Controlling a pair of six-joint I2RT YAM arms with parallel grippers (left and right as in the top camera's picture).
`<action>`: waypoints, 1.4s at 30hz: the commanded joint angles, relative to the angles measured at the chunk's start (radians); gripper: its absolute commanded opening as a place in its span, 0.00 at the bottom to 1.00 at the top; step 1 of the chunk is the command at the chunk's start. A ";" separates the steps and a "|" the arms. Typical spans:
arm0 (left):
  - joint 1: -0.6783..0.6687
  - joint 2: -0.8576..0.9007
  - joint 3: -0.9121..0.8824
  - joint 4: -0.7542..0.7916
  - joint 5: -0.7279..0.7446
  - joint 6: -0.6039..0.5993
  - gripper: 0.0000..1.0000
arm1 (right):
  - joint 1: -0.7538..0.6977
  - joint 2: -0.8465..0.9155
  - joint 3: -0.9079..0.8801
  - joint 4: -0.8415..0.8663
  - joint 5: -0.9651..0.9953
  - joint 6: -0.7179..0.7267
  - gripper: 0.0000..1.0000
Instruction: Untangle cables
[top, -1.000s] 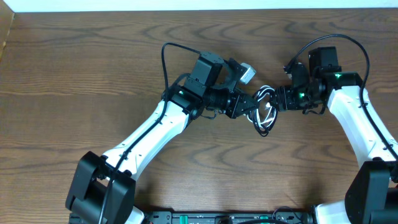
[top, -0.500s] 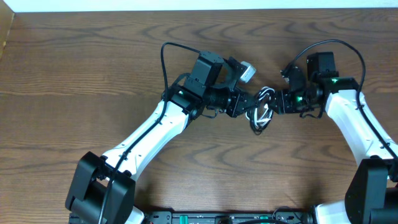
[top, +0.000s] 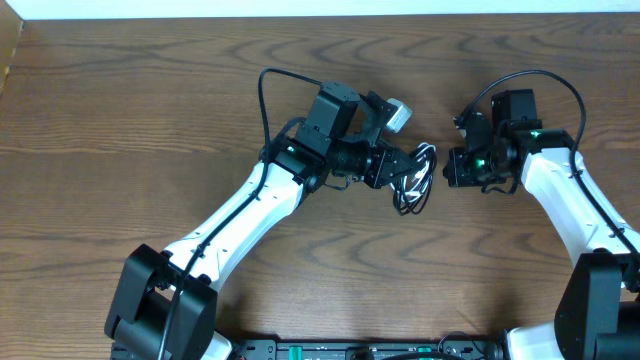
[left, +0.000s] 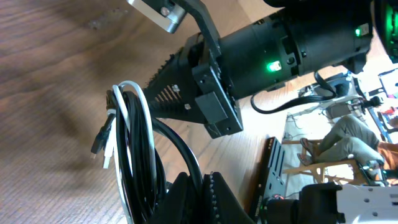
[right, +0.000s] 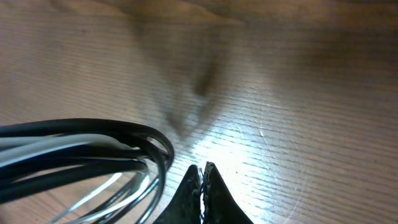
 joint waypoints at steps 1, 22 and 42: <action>0.004 -0.034 -0.004 -0.004 -0.039 0.018 0.08 | 0.003 0.005 -0.006 -0.005 0.025 0.027 0.01; 0.192 -0.034 -0.004 -0.189 -0.124 0.109 0.08 | -0.053 0.005 -0.006 -0.053 0.330 0.251 0.01; 0.219 -0.034 -0.004 -0.031 0.397 -0.048 0.07 | -0.047 0.005 -0.006 -0.008 -0.560 -0.348 0.99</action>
